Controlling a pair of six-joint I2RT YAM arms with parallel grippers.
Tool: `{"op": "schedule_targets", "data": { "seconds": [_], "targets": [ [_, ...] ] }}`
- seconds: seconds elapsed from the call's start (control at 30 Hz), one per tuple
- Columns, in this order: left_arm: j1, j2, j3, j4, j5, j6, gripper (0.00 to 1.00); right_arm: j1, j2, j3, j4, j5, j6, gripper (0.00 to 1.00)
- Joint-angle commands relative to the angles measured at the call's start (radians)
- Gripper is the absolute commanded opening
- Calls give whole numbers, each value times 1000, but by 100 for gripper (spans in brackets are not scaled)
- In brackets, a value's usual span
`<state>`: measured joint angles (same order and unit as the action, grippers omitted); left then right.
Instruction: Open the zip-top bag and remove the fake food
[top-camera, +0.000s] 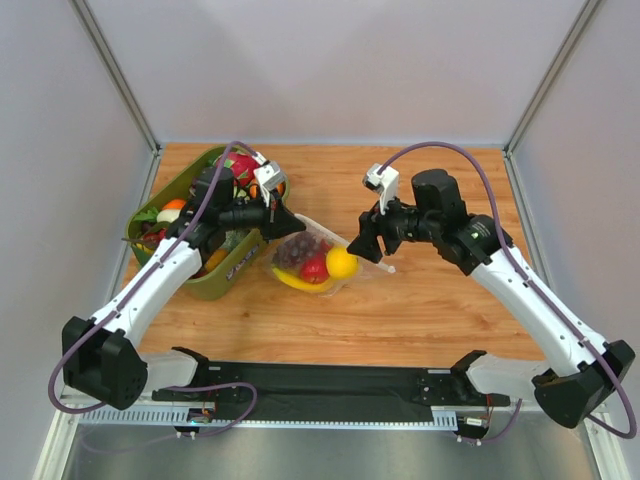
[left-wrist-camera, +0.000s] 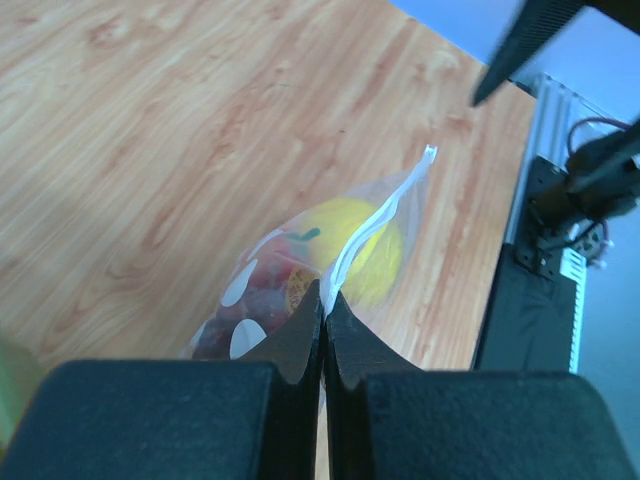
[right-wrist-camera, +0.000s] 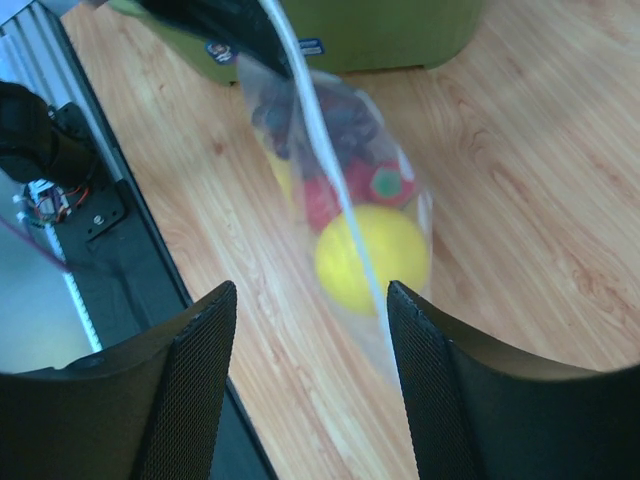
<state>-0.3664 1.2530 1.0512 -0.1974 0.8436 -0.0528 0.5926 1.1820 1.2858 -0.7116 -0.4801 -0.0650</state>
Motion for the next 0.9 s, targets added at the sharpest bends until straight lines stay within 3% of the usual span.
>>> {"op": "schedule_targets", "data": {
  "seconds": [0.0,0.87],
  "targets": [
    [-28,9,33,47,114,51,0,4,42,10,112,51,-4,63],
    [-68,17,46,3,123,100,0,6,176,29,210,-14,-7,64]
  ]
}}
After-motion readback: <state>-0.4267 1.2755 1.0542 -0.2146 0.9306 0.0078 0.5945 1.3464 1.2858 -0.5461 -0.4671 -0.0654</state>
